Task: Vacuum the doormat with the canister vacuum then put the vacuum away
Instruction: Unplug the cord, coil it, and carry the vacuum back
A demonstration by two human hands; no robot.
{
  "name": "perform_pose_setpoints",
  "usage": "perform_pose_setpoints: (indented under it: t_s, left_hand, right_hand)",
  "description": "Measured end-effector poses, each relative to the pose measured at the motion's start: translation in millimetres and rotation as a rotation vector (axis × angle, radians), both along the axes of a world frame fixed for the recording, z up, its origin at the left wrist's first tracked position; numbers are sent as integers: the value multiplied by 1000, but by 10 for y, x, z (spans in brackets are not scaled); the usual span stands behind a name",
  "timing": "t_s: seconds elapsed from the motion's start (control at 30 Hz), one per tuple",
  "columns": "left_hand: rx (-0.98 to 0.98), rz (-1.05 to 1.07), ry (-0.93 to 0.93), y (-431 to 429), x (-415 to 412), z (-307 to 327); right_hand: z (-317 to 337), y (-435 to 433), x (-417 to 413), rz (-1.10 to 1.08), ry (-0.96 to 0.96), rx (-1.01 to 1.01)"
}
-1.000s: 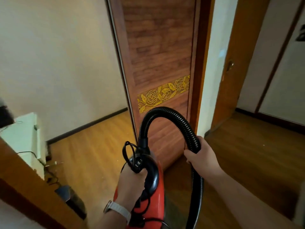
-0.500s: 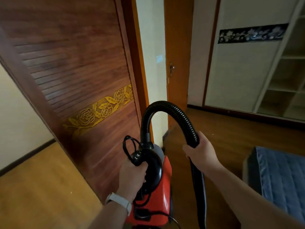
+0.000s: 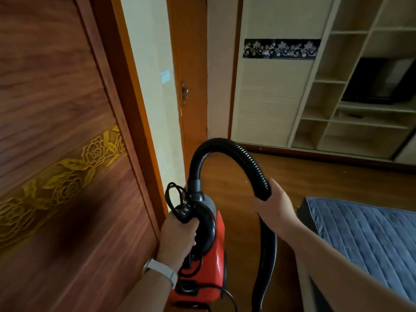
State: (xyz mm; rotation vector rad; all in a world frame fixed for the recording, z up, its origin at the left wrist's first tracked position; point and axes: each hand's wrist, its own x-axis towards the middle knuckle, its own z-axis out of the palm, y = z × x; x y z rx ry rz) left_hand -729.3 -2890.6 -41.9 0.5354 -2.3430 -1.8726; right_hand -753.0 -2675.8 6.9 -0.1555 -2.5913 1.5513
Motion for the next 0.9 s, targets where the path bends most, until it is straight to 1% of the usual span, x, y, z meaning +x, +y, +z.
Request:
perform_pose_setpoints:
  t_s: [0.17, 0.3, 0.47, 0.57, 0.7, 0.9]
  left_hand:
    - [-33, -138, 0, -191, -843, 16]
    - [-70, -222, 11, -202, -1359, 44]
    - [-108, -220, 26, -122, -1999, 69]
    - [-81, -264, 23, -11, -2330, 53]
    - [-104, -317, 2, 218, -2825, 14]
    - [-162, -327, -7, 582, -3664, -19]
  right_hand:
    - [92, -130, -530, -105, -4, 6]
    - [133, -91, -846, -188, -18, 12]
    - [151, -64, -1296, -236, 5, -13]
    - [109, 27, -1603, -267, 8, -25]
    - [8, 230, -2058, -304, 8, -63]
    - [-88, 604, -2875, -329, -13, -99]
